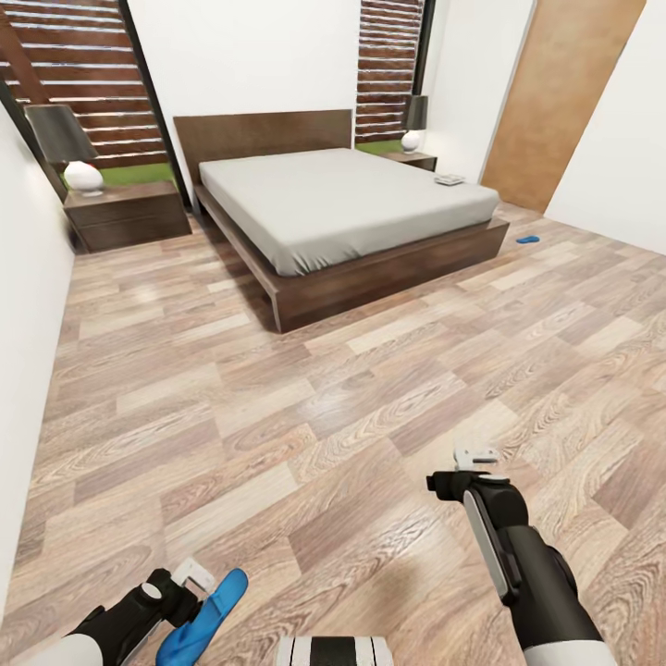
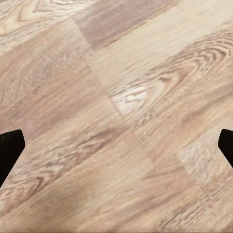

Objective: In the bedroom, move the book from the bed onto either nightstand, and place the two sandals side by side next to the bed.

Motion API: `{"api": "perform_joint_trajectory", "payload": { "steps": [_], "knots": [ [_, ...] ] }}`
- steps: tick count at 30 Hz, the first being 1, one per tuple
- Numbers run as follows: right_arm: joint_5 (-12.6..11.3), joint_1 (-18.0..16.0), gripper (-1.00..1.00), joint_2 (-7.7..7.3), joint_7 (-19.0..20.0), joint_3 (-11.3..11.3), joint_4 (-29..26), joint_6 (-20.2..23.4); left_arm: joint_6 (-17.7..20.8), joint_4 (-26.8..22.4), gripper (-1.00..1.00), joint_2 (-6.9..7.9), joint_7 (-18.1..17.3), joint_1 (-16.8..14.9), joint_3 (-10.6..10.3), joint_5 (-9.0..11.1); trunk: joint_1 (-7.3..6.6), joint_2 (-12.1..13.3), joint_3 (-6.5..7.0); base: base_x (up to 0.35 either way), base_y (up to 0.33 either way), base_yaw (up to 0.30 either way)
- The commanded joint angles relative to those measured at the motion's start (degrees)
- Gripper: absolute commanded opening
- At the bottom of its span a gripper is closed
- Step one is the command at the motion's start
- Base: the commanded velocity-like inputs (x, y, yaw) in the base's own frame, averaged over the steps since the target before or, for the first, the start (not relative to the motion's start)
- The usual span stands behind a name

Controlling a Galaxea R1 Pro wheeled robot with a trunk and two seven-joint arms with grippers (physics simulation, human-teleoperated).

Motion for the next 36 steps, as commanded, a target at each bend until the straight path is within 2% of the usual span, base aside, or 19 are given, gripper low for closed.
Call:
{"api": "perform_joint_trajectory", "payload": {
  "steps": [1,8,16,22,25,34,36],
  "knots": [
    [0.03,0.15,1.00,0.00,-0.20,0.04,-0.38,0.58,0.37,-0.18,1.00,-0.06,-0.34,0.02,-0.24,-0.60,0.01,-0.03,-0.27,0.000,0.000,0.000],
    [0.02,0.45,1.00,-0.09,-0.20,0.04,-0.85,1.20,0.32,-0.18,1.00,-0.17,-0.30,0.02,-2.36,-0.50,0.17,-0.11,-1.60,0.000,0.000,0.000],
    [0.06,0.47,1.00,-0.10,-0.18,0.04,-0.74,1.21,0.26,-0.18,1.00,-0.24,-0.30,0.05,-2.77,-0.38,0.17,-0.11,-1.60,0.000,0.000,0.000],
    [0.08,0.47,1.00,-0.13,-0.19,0.05,-0.75,1.22,0.26,-0.22,1.00,-0.33,-0.30,0.08,-2.91,-0.35,0.32,-0.19,-2.93,0.000,0.000,0.000],
    [0.08,0.47,1.00,-0.16,-0.19,0.06,-0.77,1.22,0.25,-0.38,1.00,-0.37,-0.34,0.10,-2.96,-0.33,0.32,-0.19,-2.93,0.000,0.000,0.000],
    [0.08,0.47,1.00,-0.17,-0.19,0.04,-0.47,1.16,0.25,-0.52,1.00,-1.42,-0.39,0.10,-3.90,-0.35,0.32,-0.19,-2.93,0.000,0.000,0.000],
    [0.10,0.47,1.00,-0.18,-0.20,0.04,-0.47,1.16,0.25,-0.52,1.00,-1.46,-0.39,0.10,-3.99,-0.37,0.37,-0.22,-3.37,0.000,0.000,0.000]
  ]
}}
